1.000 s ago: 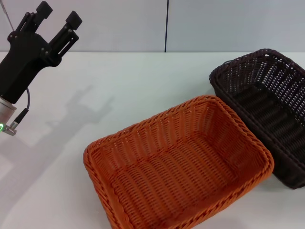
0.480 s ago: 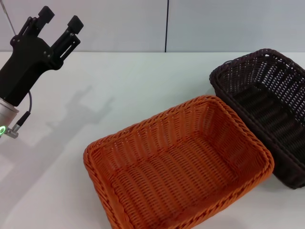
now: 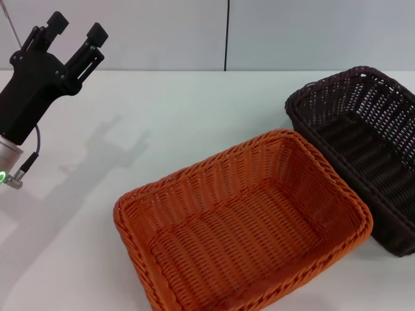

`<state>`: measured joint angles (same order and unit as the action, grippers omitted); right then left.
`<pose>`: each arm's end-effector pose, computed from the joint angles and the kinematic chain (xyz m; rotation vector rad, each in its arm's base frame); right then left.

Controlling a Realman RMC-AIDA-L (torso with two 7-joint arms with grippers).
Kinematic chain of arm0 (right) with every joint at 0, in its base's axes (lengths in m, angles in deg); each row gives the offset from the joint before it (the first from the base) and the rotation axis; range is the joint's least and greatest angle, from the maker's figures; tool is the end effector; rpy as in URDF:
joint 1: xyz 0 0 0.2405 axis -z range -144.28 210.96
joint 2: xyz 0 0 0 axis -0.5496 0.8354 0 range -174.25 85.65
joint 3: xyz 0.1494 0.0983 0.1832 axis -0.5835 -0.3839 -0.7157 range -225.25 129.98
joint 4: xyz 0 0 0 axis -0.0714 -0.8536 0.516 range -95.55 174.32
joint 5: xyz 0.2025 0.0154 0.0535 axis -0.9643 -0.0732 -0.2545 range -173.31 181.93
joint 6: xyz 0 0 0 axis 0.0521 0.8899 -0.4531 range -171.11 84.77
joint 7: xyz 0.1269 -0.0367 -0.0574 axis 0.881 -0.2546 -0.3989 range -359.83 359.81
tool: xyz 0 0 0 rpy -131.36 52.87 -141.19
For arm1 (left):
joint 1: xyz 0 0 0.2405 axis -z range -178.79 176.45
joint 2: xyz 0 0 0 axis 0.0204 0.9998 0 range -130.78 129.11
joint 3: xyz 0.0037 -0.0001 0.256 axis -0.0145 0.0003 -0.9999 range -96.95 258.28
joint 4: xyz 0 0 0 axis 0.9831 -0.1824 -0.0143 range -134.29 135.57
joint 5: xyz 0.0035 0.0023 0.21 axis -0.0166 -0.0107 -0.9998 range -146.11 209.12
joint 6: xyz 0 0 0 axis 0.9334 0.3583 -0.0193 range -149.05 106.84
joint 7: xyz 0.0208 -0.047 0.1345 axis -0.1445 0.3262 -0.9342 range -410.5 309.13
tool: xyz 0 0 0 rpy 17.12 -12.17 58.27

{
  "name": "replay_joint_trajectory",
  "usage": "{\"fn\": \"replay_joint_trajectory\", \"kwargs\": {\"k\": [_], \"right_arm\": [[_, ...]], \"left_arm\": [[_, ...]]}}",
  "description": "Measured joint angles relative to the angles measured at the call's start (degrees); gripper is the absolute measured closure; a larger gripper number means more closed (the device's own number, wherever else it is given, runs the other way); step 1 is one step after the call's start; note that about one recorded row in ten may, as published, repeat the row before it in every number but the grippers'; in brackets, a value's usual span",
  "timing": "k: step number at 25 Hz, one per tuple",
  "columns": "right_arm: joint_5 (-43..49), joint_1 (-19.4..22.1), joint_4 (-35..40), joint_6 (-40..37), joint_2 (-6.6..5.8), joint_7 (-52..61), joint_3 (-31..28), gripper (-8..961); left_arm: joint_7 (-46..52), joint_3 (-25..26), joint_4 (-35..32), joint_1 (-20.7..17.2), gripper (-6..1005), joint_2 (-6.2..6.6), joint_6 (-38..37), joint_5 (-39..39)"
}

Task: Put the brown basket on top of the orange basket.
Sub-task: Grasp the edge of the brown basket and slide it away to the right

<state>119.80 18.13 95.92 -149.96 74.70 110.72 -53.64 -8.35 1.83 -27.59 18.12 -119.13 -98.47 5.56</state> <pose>0.3629 0.2153 0.1525 -1.7878 1.2842 1.1146 -0.2555 0.3365 0.0319 -1.8208 -0.3772 -1.2593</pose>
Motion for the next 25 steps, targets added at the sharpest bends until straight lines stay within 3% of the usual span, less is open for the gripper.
{"fn": "replay_joint_trajectory", "kwargs": {"k": [11,25], "right_arm": [[4.94,4.67,-5.86,4.03,-0.24,-2.26,0.58,179],[7.29,2.99,-10.49,11.17,-0.40,-1.39,0.64,179]], "left_arm": [[-0.23,0.00,3.11,2.96,186,0.08,0.45,0.17],[-0.86,-0.32,3.64,4.27,186,0.00,1.25,0.16]]}}
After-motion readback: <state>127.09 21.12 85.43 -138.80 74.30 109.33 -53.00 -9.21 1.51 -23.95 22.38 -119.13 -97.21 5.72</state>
